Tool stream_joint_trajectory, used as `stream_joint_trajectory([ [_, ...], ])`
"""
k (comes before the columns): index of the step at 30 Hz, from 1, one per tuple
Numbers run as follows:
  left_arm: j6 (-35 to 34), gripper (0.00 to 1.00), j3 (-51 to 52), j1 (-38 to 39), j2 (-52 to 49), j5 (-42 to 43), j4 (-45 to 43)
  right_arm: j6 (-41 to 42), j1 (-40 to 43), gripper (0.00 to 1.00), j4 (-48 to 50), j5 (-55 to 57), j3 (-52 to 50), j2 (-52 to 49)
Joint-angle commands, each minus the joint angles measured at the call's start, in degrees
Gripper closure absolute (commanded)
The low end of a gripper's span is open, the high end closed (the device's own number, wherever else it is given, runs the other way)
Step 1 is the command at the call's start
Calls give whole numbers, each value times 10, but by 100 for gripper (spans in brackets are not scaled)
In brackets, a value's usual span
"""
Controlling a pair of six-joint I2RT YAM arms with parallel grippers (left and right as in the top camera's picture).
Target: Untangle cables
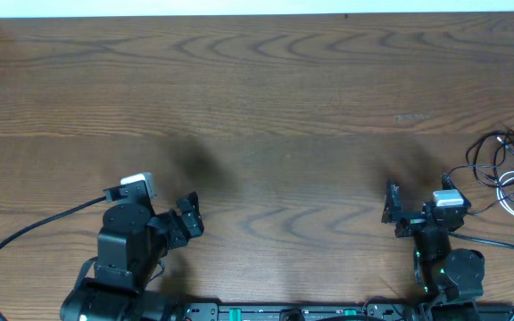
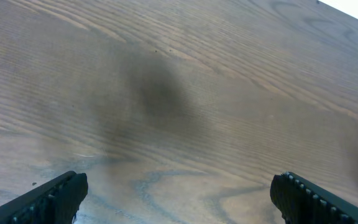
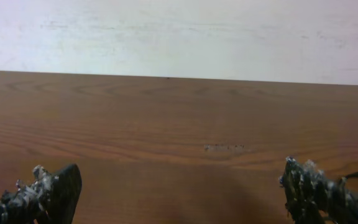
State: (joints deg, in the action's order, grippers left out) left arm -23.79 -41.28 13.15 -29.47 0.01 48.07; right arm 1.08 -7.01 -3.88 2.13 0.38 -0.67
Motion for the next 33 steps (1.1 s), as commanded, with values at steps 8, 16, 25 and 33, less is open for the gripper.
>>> stream_joint_trajectory([
  [8,10,2,49,-51,89,-5,8,2,-3,1,-3,-3,-1,3],
  [16,101,2,176,-114,199,81,-120,1,-3,1,-3,-4,-1,3],
  [25,164,2,280,-141,232,133,-336,1,-3,1,-3,-3,-1,3],
  [33,176,1,366,-141,271,122,-491,2,-3,1,-3,-3,-1,3],
])
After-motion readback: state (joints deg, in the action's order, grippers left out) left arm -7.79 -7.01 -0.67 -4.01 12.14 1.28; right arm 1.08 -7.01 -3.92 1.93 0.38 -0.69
